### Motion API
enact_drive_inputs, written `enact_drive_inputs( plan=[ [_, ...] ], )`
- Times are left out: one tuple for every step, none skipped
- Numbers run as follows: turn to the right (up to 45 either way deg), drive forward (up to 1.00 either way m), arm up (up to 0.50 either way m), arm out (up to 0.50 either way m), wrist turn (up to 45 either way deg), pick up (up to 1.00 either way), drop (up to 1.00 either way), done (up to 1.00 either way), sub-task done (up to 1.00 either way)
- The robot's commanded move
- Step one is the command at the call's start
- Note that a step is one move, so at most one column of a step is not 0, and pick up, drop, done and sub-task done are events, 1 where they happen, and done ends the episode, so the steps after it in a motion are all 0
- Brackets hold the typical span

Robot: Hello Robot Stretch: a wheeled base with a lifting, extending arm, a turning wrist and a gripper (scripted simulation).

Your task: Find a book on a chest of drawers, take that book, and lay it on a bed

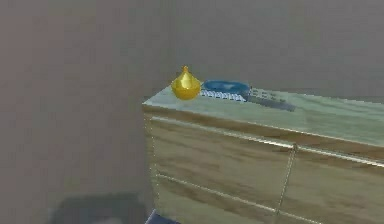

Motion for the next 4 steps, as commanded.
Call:
enact_drive_inputs(
  plan=[
    [0.0,0.10,0.00,0.00,0.0,0.00,0.00,0.00,0.00],
    [21.0,0.00,0.00,0.00,0.0,0.00,0.00,0.00,0.00],
    [0.0,0.20,0.00,0.00,0.0,0.00,0.00,0.00,0.00],
    [-45.0,0.00,0.00,0.00,0.0,0.00,0.00,0.00,0.00]
  ],
)
